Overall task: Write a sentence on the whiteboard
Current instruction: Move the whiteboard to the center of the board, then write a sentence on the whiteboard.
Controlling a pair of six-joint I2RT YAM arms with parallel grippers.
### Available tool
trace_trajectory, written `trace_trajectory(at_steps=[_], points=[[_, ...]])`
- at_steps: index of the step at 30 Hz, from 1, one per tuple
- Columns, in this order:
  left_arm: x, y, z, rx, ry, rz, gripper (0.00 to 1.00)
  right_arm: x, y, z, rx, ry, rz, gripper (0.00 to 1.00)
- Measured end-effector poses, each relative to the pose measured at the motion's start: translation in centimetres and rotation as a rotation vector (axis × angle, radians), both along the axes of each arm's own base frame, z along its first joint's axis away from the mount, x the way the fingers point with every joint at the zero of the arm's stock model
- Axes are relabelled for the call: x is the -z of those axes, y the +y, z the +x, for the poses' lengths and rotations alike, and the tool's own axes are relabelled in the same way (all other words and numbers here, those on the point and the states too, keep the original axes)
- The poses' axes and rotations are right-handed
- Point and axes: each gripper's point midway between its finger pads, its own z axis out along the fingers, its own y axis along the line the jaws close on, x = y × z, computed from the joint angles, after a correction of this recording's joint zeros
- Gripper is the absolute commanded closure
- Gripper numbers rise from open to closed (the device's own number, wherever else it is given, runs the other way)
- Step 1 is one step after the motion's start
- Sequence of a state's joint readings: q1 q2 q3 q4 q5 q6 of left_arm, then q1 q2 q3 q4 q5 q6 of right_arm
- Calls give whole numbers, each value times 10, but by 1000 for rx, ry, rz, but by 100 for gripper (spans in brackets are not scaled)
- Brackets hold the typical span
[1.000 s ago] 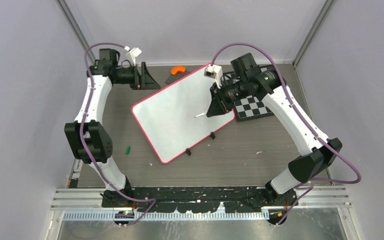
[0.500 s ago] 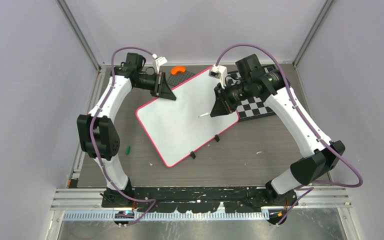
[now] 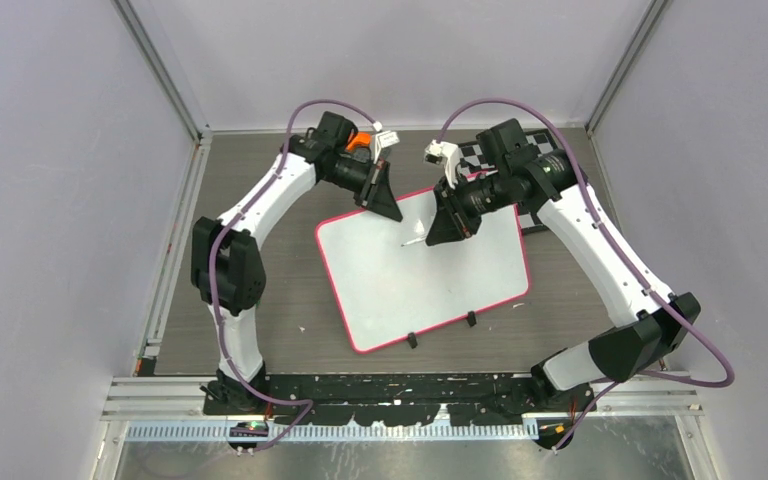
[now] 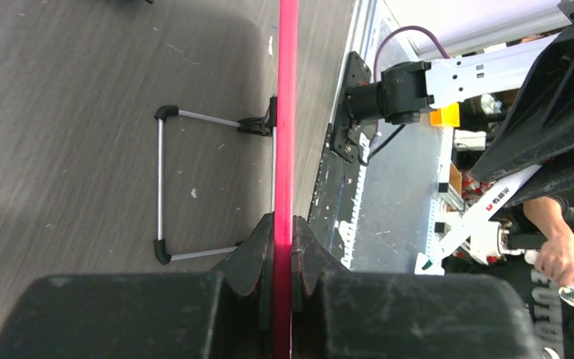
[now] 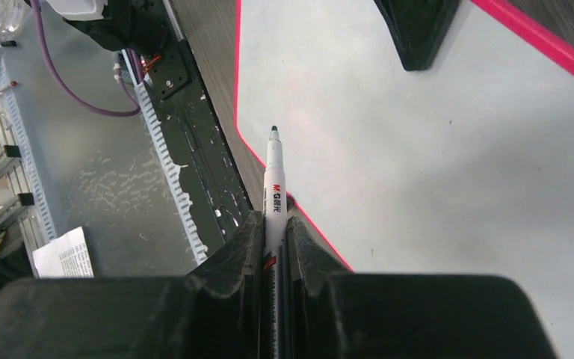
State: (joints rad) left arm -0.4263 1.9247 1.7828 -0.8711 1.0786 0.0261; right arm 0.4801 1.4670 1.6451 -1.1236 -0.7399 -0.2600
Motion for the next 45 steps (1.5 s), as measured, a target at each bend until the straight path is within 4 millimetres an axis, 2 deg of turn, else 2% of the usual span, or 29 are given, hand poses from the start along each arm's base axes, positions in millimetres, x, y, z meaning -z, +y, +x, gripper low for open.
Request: trace_trajectory(at_steps=[4,8,10,11,15,19,21,26,28,31,38,42,45], points=[[2,-14,-5,13,27,-6,100,-1,-5,-10,-1,-3,3,100],[3,-16,-3,-22,47,-5,99,2,-11,-20,7,-5,4,100],[4,-14,-4,-39,55,-4,73,4,-11,-22,11,-3,7,100],[3,-13,-4,-44,50,-4,64,6,-11,-23,14,1,9,100],[9,-10,-7,-73,51,33,42,10,-7,-19,29,9,22,100],[5,7,-6,-112,39,57,31,11,1,-17,31,6,46,100],[-4,24,-4,-146,16,56,30,14,6,-19,22,8,54,100],[-33,88,-8,-258,-66,45,29,21,20,-30,-12,17,51,100],[-35,112,-13,-309,-77,43,29,20,29,-35,-36,1,55,100],[-23,136,-25,-361,-46,51,30,18,42,-43,-67,-17,58,100],[4,142,-42,-367,51,34,37,21,69,-32,-60,-39,42,100],[2,140,-45,-357,57,15,44,29,78,-32,-45,-35,13,100],[-1,138,-46,-347,57,-3,48,26,83,-36,-48,-44,10,100]])
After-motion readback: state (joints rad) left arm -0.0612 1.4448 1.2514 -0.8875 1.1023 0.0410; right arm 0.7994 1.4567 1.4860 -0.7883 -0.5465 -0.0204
